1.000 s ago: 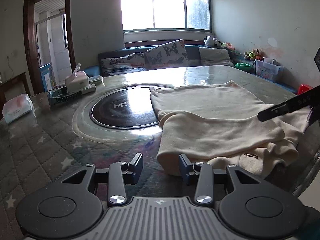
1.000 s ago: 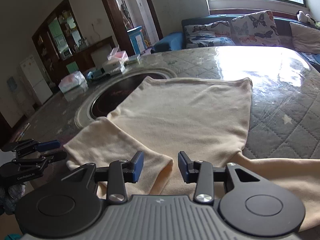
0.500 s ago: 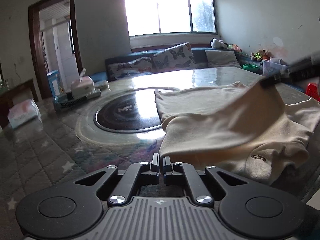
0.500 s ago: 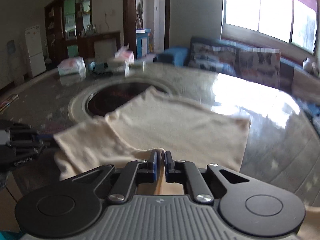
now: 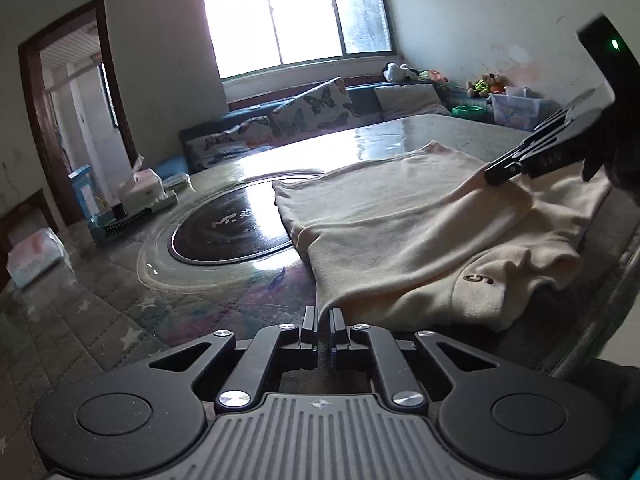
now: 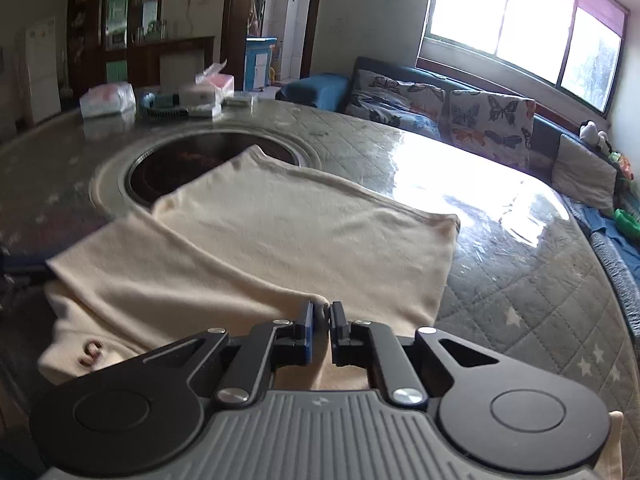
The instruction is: Fold clothes
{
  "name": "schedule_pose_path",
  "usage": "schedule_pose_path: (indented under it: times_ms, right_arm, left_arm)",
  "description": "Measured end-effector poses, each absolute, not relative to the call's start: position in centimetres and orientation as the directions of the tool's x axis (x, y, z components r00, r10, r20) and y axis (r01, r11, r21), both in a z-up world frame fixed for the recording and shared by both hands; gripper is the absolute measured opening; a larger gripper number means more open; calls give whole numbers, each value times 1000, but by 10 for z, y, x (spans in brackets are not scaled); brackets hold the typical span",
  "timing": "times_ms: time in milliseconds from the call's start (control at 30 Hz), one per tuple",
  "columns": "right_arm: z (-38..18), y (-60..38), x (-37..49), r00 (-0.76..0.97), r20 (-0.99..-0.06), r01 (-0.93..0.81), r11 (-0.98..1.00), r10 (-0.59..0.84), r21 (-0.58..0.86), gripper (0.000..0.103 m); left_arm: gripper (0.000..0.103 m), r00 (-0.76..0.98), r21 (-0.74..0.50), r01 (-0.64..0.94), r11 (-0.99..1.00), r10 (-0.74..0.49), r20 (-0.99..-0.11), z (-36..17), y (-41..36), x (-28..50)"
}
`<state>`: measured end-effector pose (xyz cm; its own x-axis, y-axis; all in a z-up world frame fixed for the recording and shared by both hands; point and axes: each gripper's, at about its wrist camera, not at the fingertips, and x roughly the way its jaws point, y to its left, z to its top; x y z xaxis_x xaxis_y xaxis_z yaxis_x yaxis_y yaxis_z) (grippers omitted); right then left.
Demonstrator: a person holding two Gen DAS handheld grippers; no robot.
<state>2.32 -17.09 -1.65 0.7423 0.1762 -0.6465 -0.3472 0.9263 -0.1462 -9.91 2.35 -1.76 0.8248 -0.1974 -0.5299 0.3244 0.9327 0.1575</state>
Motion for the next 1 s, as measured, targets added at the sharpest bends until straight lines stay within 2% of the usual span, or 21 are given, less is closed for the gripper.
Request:
schedule_pose_path:
  times_ms: [167, 333, 567, 700, 1000]
  right_arm:
    - [-7, -166, 10, 775, -589, -372, 918, 228, -134, 11]
    - [-23, -162, 10, 734, -625, -405, 910, 267, -87, 11]
    - [-36, -175, 3, 695, -678, -398, 913, 240, -84, 11]
    - [-35, -183, -1, 690, -690, -389, 916, 219, -98, 12]
    - [-29, -162, 9, 674, -667, -462, 886, 316, -48, 13]
  left_arm:
    - [8, 826, 67, 319, 945, -243, -509, 10, 27, -74]
    - [8, 811, 18, 338, 941, -282, -512, 12, 4, -33]
    - [8, 786, 66, 272, 960, -182, -591, -21, -2, 5]
    - [8, 798, 93, 266, 959, -165, -579, -22, -4, 1]
    - [11, 806, 131, 269, 954, -149, -573, -22, -13, -3]
